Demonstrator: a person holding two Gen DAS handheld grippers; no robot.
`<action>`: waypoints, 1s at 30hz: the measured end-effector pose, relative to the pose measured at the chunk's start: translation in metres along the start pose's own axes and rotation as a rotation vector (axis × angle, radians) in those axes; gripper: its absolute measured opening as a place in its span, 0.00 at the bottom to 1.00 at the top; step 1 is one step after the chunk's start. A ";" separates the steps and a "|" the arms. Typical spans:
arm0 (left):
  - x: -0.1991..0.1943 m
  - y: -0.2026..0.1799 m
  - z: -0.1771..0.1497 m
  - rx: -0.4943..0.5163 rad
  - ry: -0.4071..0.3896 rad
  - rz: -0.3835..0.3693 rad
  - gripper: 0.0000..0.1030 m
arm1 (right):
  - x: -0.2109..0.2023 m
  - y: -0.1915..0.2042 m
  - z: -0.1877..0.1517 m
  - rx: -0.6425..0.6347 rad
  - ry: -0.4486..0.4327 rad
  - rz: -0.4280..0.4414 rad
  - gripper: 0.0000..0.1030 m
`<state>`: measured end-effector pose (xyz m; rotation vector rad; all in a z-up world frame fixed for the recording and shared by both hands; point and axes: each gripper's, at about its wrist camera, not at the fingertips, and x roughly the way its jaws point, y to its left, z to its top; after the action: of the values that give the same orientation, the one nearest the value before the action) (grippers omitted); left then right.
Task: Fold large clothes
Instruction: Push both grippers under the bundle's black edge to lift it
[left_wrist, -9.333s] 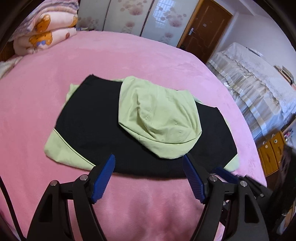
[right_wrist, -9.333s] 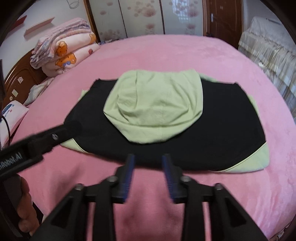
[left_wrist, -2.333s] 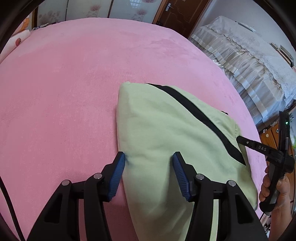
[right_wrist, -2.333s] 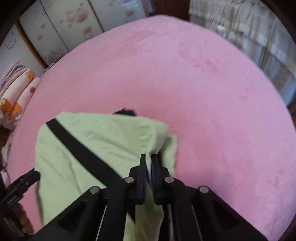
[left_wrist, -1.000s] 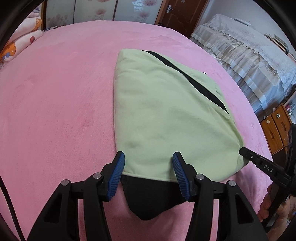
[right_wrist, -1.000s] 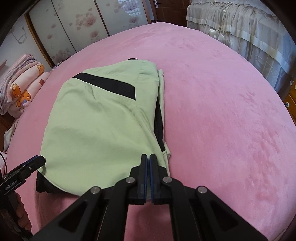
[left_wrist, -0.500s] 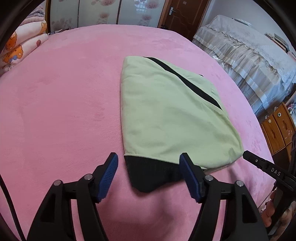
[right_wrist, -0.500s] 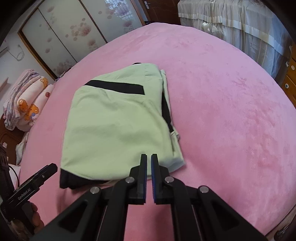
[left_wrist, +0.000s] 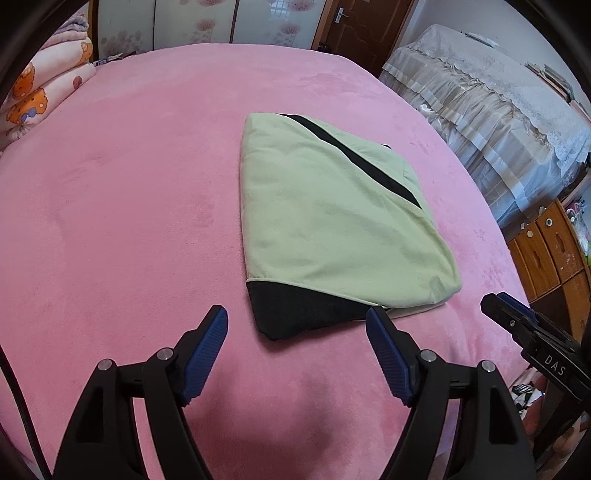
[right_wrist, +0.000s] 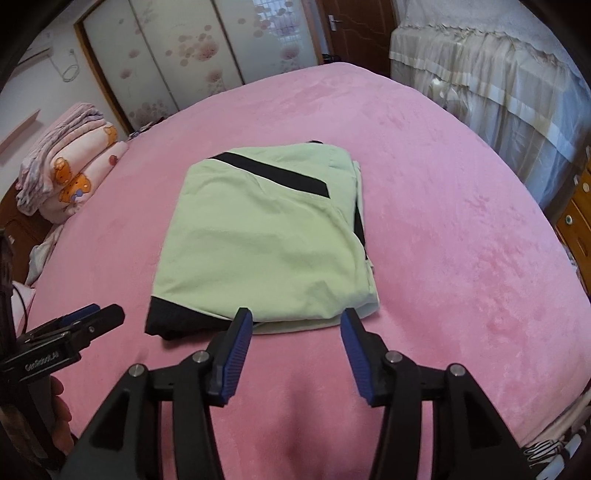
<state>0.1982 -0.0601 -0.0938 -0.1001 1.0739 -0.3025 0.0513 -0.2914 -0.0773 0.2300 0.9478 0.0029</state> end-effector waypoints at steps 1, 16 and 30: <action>-0.002 0.001 0.003 -0.002 0.008 -0.016 0.74 | -0.003 0.001 0.003 -0.010 -0.005 -0.008 0.49; 0.022 0.019 0.087 -0.020 0.083 -0.086 0.74 | 0.011 -0.035 0.104 -0.085 0.068 -0.001 0.49; 0.133 0.046 0.110 -0.077 0.180 -0.187 0.74 | 0.147 -0.088 0.119 0.093 0.292 0.235 0.53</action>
<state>0.3623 -0.0621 -0.1653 -0.2469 1.2582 -0.4445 0.2243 -0.3847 -0.1463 0.4347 1.2082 0.2140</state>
